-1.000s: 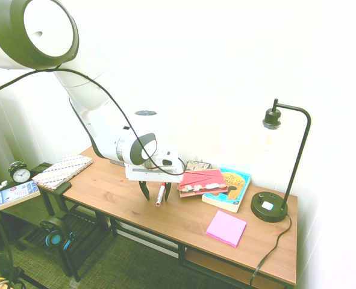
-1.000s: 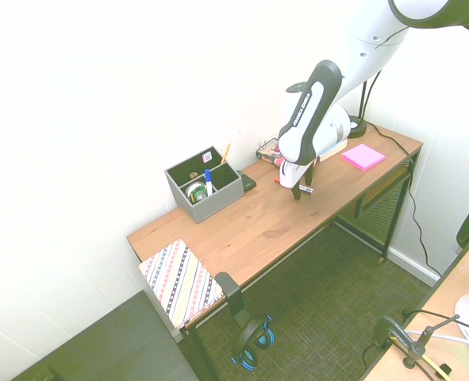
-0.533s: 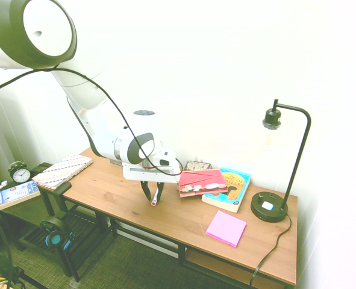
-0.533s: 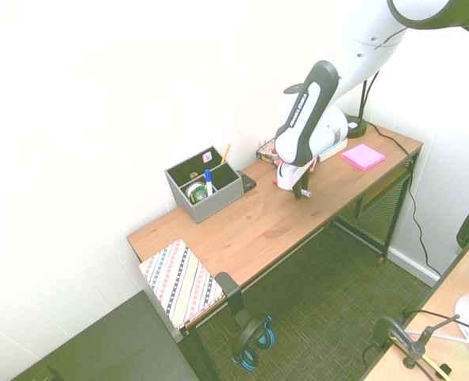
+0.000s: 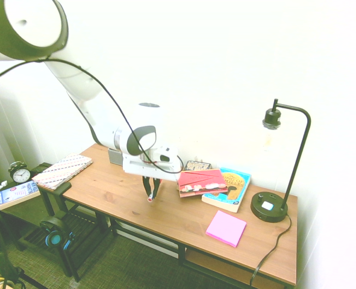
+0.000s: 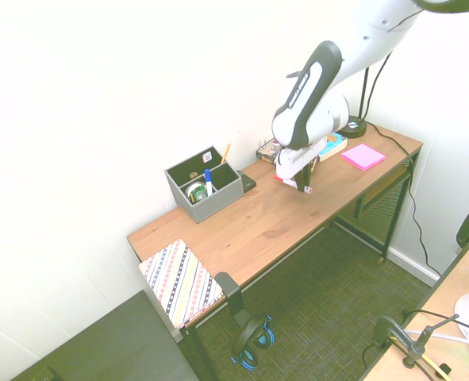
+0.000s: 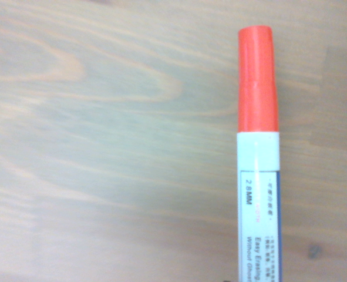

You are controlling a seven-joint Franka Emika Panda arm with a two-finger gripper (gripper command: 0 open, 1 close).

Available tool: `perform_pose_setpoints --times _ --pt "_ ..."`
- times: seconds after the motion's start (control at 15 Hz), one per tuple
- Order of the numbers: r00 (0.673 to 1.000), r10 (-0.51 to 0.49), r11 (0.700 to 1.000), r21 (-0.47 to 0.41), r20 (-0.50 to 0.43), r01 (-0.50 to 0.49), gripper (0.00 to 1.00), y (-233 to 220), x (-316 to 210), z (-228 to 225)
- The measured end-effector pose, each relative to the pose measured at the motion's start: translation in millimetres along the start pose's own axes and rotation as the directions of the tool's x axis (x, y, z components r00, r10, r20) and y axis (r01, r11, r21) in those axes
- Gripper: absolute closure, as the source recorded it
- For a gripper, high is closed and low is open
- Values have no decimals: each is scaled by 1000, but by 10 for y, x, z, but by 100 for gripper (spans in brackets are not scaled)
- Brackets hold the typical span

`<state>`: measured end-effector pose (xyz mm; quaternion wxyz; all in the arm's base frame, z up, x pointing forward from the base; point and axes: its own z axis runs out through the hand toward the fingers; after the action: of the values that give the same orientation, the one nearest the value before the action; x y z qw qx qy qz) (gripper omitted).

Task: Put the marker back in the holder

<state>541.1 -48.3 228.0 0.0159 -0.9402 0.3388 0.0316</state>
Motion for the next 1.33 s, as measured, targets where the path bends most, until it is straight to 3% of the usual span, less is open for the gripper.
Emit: perform_pose_setpoints --times 0.2,0.47,0.8,1.33 --pt "987 117 992 -66 112 -110 100 -196 -385 -732" --pt "946 234 966 -163 225 -200 100 -1020 -768 -1206" --pt "894 343 931 -235 290 -281 100 -1613 -504 -896" --pt "854 409 911 -190 321 -365 100 -1802 124 -609"
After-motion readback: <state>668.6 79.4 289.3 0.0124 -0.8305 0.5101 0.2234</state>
